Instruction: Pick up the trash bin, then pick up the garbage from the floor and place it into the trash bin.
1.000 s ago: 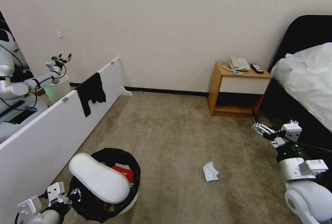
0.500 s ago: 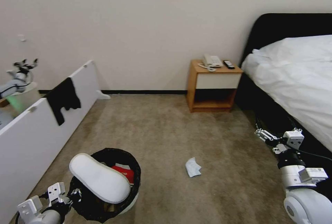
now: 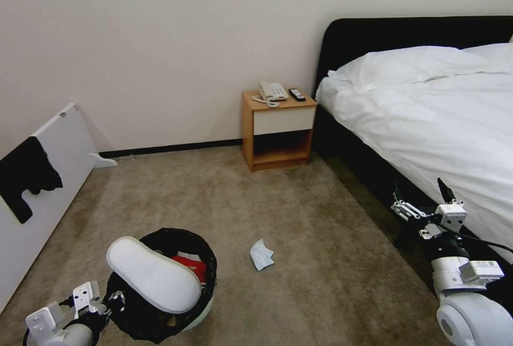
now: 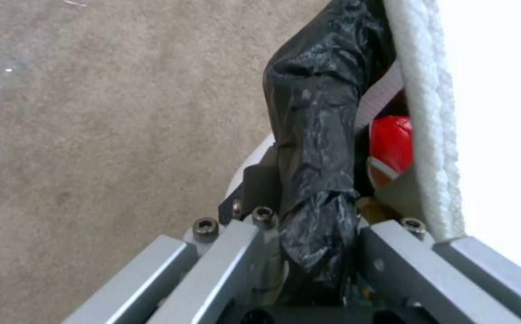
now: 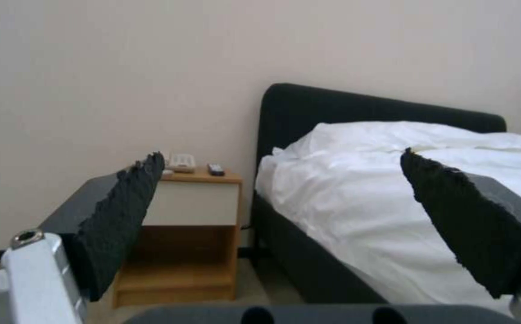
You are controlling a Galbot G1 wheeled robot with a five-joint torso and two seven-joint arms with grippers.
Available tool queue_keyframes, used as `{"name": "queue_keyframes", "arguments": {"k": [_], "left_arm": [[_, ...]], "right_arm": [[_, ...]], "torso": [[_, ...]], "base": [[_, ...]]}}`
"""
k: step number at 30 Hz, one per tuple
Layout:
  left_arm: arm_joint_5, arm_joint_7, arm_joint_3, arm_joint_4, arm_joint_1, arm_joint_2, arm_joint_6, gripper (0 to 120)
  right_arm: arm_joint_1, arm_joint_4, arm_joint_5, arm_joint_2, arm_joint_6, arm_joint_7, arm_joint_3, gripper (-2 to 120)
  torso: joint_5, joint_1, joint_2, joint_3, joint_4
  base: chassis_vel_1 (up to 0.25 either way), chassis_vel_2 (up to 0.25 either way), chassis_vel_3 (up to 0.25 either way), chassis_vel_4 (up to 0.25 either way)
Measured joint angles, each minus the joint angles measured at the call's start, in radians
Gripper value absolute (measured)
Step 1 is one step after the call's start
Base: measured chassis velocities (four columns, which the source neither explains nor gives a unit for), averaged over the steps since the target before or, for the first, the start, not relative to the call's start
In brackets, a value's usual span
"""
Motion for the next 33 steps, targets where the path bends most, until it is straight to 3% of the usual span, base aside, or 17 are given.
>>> {"name": "queue_keyframes", "arguments": {"k": [4,16,33], "left_arm": [[-0.006,-0.002,-0.006,0.000,0.001,0.001,0.000,1],[-0.017,-0.013,-0.022,-0.010,0.009,0.001,0.000,1],[-0.018,-0.013,-0.024,-0.022,0.017,-0.007,0.000,1]], "right_arm": [[0.002,-0.013,0.000,0.001,0.009,-0.003,-0.010,100],[0.009,-0.026,-0.005,0.005,0.028,-0.018,-0.039,100],[0.016,-0.041,-0.017,0.004,0.038,-0.025,-0.052,100]], "torso": [[0.0000,0.000,0.000,0.000,-0.0009],[0.0000,0.000,0.000,0.000,-0.0007],[0.0000,0.000,0.000,0.000,-0.0009]], "base": [[0.000,0.000,0.000,0.000],[-0.008,0.007,0.008,-0.009],[-0.181,0.169,0.174,-0.177]]}}
